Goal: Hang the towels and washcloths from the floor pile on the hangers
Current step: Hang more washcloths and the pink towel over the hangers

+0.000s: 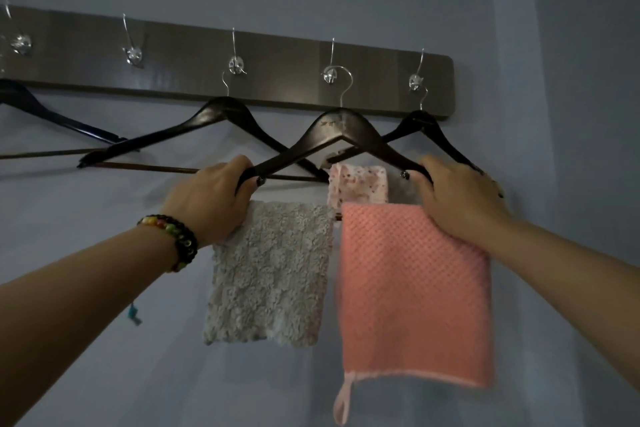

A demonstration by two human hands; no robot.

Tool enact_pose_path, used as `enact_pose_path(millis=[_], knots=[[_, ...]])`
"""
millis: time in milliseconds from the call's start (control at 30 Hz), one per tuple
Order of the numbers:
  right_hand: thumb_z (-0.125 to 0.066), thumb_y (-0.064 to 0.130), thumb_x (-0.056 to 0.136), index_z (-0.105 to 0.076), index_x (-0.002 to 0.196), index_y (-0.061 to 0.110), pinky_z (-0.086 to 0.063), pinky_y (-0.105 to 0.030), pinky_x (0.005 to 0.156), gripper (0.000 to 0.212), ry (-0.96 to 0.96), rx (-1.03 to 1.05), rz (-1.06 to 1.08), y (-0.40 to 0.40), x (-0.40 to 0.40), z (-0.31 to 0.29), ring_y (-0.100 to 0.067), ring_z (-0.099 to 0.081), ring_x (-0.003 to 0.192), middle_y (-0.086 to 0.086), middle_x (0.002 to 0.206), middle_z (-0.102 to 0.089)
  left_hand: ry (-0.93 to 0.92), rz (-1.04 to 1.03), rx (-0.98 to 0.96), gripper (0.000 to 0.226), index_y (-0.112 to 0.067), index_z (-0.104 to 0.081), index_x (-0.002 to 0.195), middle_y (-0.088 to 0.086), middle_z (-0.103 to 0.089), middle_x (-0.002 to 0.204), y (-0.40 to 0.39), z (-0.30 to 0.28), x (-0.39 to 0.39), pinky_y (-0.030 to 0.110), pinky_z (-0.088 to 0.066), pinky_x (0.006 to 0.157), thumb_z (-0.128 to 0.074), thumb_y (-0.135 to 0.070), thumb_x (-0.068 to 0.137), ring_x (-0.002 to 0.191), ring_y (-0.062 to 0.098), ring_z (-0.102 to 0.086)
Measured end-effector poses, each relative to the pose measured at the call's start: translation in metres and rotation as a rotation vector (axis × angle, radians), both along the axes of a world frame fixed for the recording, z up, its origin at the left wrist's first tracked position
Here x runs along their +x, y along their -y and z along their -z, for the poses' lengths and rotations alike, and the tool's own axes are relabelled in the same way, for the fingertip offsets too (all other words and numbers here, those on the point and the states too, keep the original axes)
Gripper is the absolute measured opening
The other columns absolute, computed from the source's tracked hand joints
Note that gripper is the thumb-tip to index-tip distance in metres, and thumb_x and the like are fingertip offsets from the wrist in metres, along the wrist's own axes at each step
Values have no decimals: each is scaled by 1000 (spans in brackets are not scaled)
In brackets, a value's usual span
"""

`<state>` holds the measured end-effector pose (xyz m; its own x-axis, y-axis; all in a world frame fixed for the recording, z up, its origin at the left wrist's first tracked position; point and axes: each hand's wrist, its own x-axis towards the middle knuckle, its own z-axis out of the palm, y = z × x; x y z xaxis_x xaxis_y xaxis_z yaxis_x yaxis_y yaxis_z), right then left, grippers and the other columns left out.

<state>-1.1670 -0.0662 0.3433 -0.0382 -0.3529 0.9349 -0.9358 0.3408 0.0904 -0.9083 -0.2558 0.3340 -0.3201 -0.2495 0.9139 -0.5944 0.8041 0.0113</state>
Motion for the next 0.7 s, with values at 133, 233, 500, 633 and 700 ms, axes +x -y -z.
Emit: enact_pose_path(millis=[133, 233, 500, 633, 700], knots=[[-37, 34, 101, -56, 103, 12, -38, -32, 56, 29, -5, -52, -50, 42, -20, -33, -21, -51, 72, -6, 89, -58, 8, 0, -72, 19, -22, -48, 104, 1, -54, 82, 42, -42, -16, 29, -35, 52, -37, -37, 100, 64, 19, -50], [-37, 36, 100, -56, 106, 13, -45, -36, 61, 31, -21, -117, -18, 71, -38, -53, -23, -52, 73, -8, 92, -60, -4, 21, -112, 24, -20, -53, 109, 4, -58, 84, 68, -68, -29, 31, -41, 58, -39, -36, 100, 71, 24, -56], [-40, 34, 100, -59, 105, 8, -49, -40, 69, 33, 2, -184, 33, 123, -69, -77, -31, -57, 85, -15, 96, -62, -7, 149, -124, 31, -17, -63, 119, 9, -68, 94, 117, -93, -59, 36, -51, 74, -43, -33, 100, 81, 24, -61], [-40, 35, 99, -61, 106, 9, -49, -42, 72, 34, 14, -174, 49, 142, -80, -75, -30, -56, 87, -15, 95, -63, -20, 152, -119, 32, -22, -62, 122, 7, -68, 96, 139, -92, -69, 33, -47, 71, -43, -36, 100, 79, 22, -58], [-39, 35, 99, -61, 104, 10, -48, -40, 70, 34, -4, -180, 44, 149, -83, -72, -28, -56, 84, -14, 94, -63, -14, 170, -117, 32, -26, -60, 123, 6, -68, 96, 150, -89, -72, 36, -51, 74, -42, -38, 99, 82, 24, -62]])
